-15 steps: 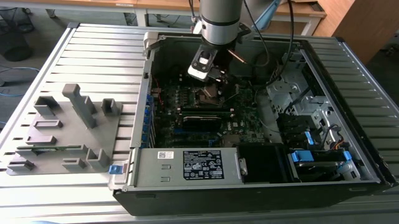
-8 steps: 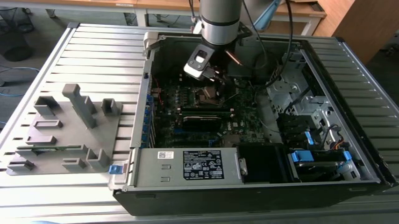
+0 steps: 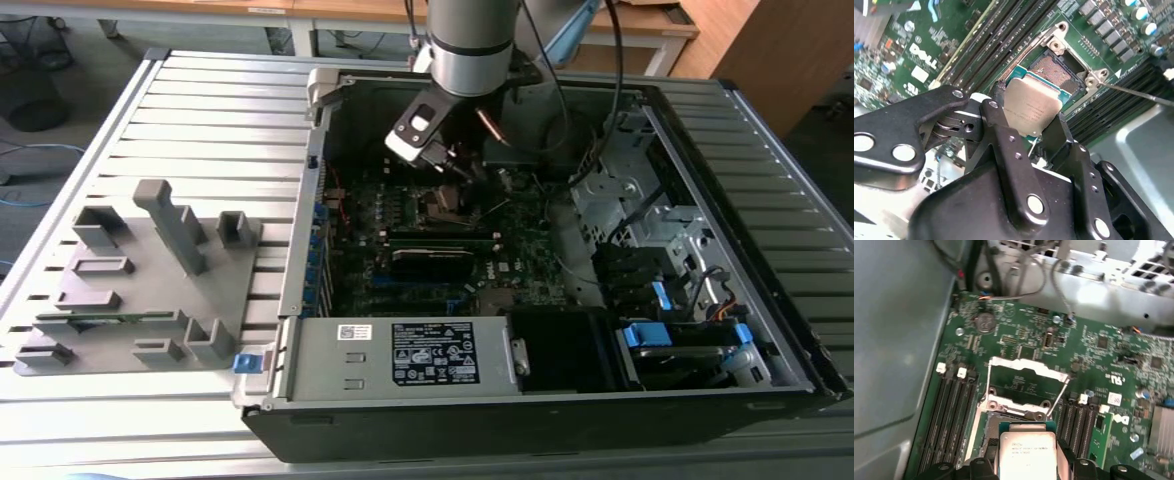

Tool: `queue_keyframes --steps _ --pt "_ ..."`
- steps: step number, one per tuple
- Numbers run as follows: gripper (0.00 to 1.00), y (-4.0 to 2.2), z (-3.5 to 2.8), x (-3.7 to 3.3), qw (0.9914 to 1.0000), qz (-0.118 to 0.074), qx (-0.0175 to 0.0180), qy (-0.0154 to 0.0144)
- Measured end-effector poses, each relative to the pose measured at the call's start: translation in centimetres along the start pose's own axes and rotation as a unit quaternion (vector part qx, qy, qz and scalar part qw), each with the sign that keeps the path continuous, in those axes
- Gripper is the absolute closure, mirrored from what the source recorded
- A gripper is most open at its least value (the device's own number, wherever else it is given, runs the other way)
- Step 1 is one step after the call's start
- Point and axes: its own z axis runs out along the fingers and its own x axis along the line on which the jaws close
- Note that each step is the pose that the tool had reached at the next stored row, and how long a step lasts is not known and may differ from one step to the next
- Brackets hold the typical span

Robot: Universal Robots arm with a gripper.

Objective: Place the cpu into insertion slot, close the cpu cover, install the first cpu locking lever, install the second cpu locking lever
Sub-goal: 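Place the cpu into insertion slot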

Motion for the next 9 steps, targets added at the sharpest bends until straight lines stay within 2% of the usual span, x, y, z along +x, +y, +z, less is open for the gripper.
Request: queue_keyframes --steps 3,5,9 --pt "0.46 0.00 0.04 0.00 0.99964 0.027 0.0005 -0.0024" --pt "0.46 0.00 0.06 0.00 0.99899 0.045 0.0009 -0.0040" --pt "0.46 -0.01 0.10 0.00 0.99666 0.081 0.0016 -0.0072"
